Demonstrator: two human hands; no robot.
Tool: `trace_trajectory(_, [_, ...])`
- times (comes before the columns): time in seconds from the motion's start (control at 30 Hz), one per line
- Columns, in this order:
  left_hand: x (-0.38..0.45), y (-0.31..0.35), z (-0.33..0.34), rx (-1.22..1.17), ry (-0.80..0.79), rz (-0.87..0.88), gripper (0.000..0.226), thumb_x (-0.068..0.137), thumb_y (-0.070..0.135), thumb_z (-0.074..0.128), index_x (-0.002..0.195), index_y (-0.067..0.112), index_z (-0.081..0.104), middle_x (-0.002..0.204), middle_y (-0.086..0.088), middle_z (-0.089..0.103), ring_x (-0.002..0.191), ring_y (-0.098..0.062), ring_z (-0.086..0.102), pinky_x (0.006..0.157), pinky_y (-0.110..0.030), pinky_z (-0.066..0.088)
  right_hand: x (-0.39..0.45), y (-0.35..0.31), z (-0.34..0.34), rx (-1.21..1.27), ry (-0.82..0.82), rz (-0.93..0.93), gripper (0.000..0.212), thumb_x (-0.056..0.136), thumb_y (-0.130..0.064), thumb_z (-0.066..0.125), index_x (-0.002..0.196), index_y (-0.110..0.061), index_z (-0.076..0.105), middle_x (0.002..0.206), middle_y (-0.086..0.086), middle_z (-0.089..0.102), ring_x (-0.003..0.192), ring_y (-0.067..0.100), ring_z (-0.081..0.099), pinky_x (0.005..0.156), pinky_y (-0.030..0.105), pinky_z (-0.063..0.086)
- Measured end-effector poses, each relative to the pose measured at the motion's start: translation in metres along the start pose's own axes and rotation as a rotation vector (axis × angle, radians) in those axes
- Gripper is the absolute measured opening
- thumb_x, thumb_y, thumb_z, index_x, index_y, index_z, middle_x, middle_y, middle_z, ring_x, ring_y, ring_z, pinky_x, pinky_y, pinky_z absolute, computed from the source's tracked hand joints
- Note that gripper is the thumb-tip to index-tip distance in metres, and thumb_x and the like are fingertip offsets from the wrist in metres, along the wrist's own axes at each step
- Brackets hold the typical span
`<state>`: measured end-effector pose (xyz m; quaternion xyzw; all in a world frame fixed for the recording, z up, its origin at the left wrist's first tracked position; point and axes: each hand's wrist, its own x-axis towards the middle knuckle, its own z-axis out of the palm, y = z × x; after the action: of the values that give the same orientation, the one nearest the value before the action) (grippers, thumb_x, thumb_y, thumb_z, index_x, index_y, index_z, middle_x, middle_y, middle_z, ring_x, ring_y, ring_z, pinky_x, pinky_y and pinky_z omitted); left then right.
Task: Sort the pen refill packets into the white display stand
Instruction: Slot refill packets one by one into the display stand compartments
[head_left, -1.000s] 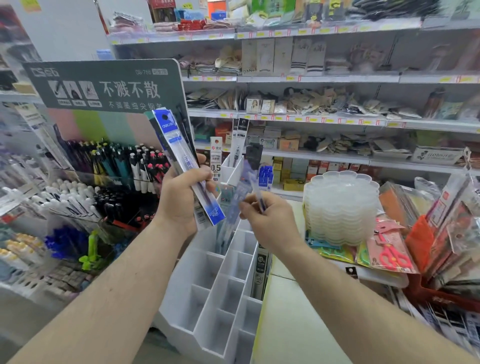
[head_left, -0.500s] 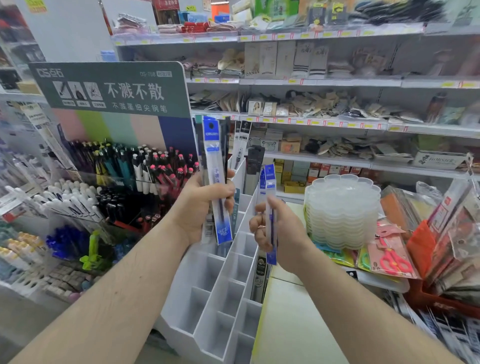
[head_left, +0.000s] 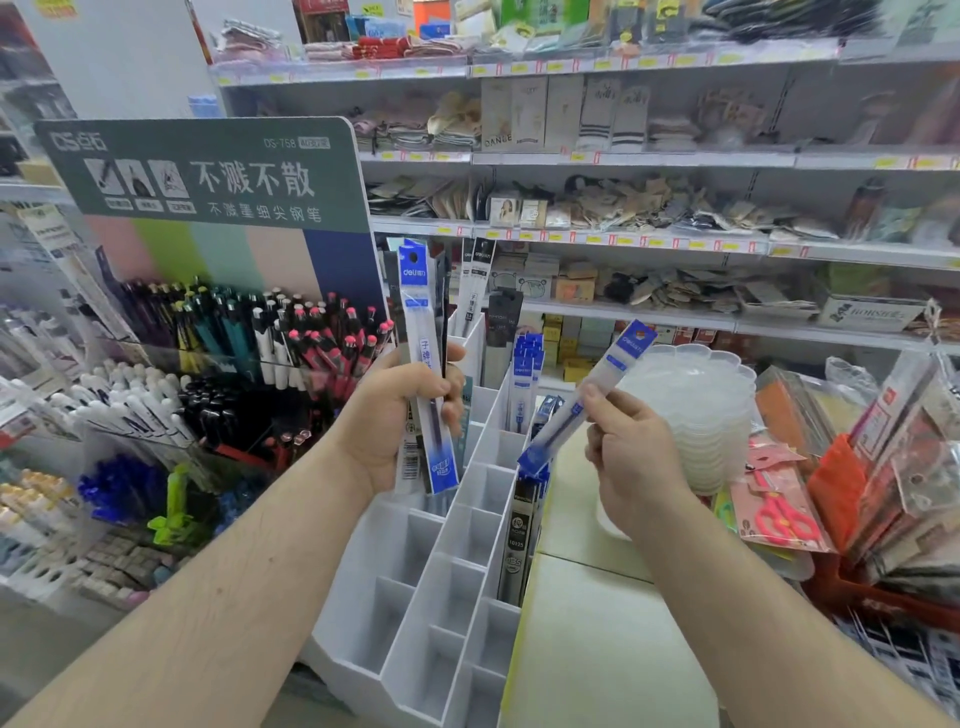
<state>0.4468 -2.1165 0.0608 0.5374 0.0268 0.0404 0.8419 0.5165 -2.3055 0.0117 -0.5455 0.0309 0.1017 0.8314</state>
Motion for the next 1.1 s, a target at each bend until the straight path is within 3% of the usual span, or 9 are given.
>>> trace_trajectory(0.13, [0.0,0.0,0.002,-0.007,0.036,-0.013,0.043,0.054,0.005,0.049,0.096,0.008,0.057,0.066,-0.002,0.053,0.048,-0.011,0.045,0.046,-0.021,0.042,0.029,-0.003,0.003,-0.275,0.039,-0.125,0.015,0.099,-0.013,0.059,0.107,-0.005,0.07,0.067,-0.01,0.059,0.051,-0.001,0.053,0.054,0.014,0.043])
trace_trajectory(0.3, [0.0,-0.001,0.004,-0.007,0.056,-0.03,0.039,0.058,0.005,0.046,0.095,0.009,0.056,0.067,-0.003,0.053,0.05,-0.011,0.047,0.049,-0.02,0.044,0.078,0.006,0.009,-0.721,-0.033,-0.319,0.012,0.096,-0.019,0.065,0.088,-0.019,0.073,0.089,0.0,0.072,0.082,0.022,0.063,0.078,0.04,0.054])
trace_trajectory(0.47, [-0.001,-0.002,0.006,-0.044,0.086,-0.016,0.037,0.059,0.004,0.045,0.095,0.007,0.057,0.068,-0.005,0.055,0.053,-0.012,0.051,0.05,-0.019,0.048,0.105,0.024,0.015,-1.045,-0.105,-0.361,0.015,0.095,-0.023,0.066,0.1,-0.014,0.077,0.096,0.0,0.071,0.091,0.021,0.063,0.079,0.029,0.047])
trace_trajectory(0.6, [-0.001,-0.003,0.004,0.011,0.108,-0.003,0.037,0.06,0.005,0.047,0.096,0.006,0.057,0.069,-0.007,0.059,0.054,-0.015,0.055,0.052,-0.022,0.05,0.115,0.037,0.02,-1.308,-0.19,-0.246,0.017,0.094,-0.028,0.067,0.101,-0.015,0.076,0.098,0.003,0.071,0.09,0.022,0.064,0.081,0.036,0.055])
trace_trajectory(0.67, [-0.001,-0.003,0.003,0.051,0.112,0.0,0.037,0.061,0.006,0.049,0.097,0.007,0.058,0.07,-0.006,0.06,0.056,-0.016,0.056,0.054,-0.024,0.051,0.116,0.043,0.022,-1.383,-0.211,-0.225,0.017,0.094,-0.029,0.066,0.099,-0.014,0.075,0.094,0.003,0.069,0.085,0.019,0.062,0.074,0.032,0.051])
trace_trajectory(0.73, [-0.002,-0.003,0.003,0.065,0.103,0.001,0.036,0.063,0.005,0.051,0.098,0.007,0.059,0.07,-0.006,0.06,0.056,-0.016,0.056,0.055,-0.024,0.052,0.116,0.045,0.023,-1.382,-0.216,-0.194,0.017,0.095,-0.028,0.065,0.099,-0.014,0.074,0.092,0.003,0.068,0.081,0.016,0.06,0.07,0.028,0.046])
trace_trajectory(0.93, [-0.002,-0.003,0.0,0.125,0.06,0.016,0.037,0.065,0.005,0.055,0.101,0.008,0.059,0.072,-0.005,0.059,0.058,-0.018,0.058,0.058,-0.029,0.052,0.109,0.031,0.021,-1.328,-0.177,-0.117,0.014,0.092,-0.025,0.069,0.097,-0.014,0.076,0.099,0.003,0.073,0.085,0.016,0.064,0.077,0.035,0.057])
trace_trajectory(1.0, [-0.004,-0.004,0.001,0.161,0.019,0.022,0.037,0.065,0.004,0.058,0.101,0.008,0.059,0.071,-0.006,0.061,0.059,-0.019,0.06,0.059,-0.03,0.053,0.092,0.016,0.024,-1.118,-0.089,-0.172,0.008,0.092,-0.019,0.067,0.09,-0.017,0.074,0.099,0.003,0.072,0.086,0.016,0.063,0.073,0.034,0.056])
trace_trajectory(1.1, [-0.004,-0.007,0.006,0.239,-0.07,-0.005,0.03,0.075,-0.005,0.066,0.1,0.01,0.059,0.067,0.002,0.067,0.058,-0.013,0.066,0.055,-0.025,0.054,0.046,-0.016,0.033,-0.648,-0.085,-0.187,0.014,0.093,-0.016,0.065,0.079,-0.016,0.069,0.078,0.004,0.064,0.069,0.014,0.055,0.058,0.024,0.046])
